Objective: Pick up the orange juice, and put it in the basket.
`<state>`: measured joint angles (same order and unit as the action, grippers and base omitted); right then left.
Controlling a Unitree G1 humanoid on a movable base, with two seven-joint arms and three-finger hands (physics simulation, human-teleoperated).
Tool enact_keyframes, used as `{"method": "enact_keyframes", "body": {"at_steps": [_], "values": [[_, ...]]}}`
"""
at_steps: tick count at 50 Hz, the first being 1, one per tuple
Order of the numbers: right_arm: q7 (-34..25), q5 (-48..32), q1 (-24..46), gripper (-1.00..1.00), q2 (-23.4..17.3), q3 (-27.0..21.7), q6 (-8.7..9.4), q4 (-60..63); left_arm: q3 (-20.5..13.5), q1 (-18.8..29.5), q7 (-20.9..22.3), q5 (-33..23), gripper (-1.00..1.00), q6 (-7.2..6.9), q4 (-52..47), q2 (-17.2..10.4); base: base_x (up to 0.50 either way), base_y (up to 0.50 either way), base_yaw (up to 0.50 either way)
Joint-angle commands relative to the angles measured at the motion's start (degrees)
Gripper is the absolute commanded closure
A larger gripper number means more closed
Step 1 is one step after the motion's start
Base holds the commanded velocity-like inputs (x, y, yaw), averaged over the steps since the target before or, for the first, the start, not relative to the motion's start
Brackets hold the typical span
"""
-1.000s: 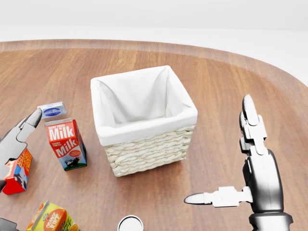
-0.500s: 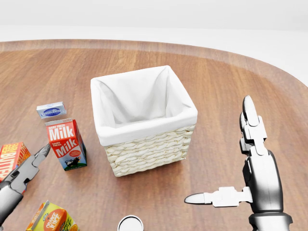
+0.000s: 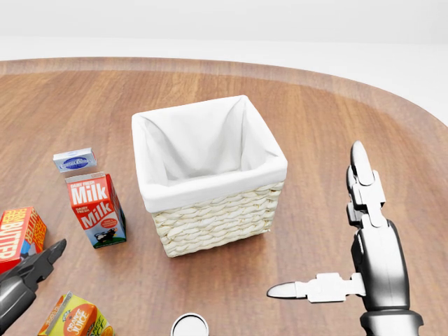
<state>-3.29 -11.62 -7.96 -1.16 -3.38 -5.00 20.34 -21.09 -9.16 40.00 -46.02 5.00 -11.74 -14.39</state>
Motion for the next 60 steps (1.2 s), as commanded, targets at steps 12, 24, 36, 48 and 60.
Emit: {"method": "enact_keyframes", "body": {"at_steps": [12,24,36,48,60], "values": [[-0.09,0.08,-0.05,-1.0,0.0,0.03,0.0,0.04,3.04,2.19,0.0,-4.53,-1.0,0.0,3.25,-1.72,0.0,0.0,0.0],[-0.27,0.29,-0.22,-1.0,0.0,-0.1,0.0,0.16,4.84,2.79,0.0,-6.69,-1.0,0.0,4.34,-1.5,0.0,0.0,0.0],[-0.88,0.86,-0.65,-1.0,0.05,0.06,0.0,0.68,6.82,3.93,0.0,-13.16,-1.0,0.0,8.18,-2.47,0.0,0.0,0.0],[-2.78,3.05,-2.38,-1.0,0.42,0.31,0.67,4.52,6.85,5.3,0.0,-18.31,-1.0,0.0,13.02,-4.64,0.0,0.0,0.0],[-2.75,3.04,-2.22,-1.0,0.4,0.2,0.6,4.19,10.28,9.73,-5.85,-24.0,1.0,0.0,20.33,-6.86,0.0,0.0,0.0]]}}
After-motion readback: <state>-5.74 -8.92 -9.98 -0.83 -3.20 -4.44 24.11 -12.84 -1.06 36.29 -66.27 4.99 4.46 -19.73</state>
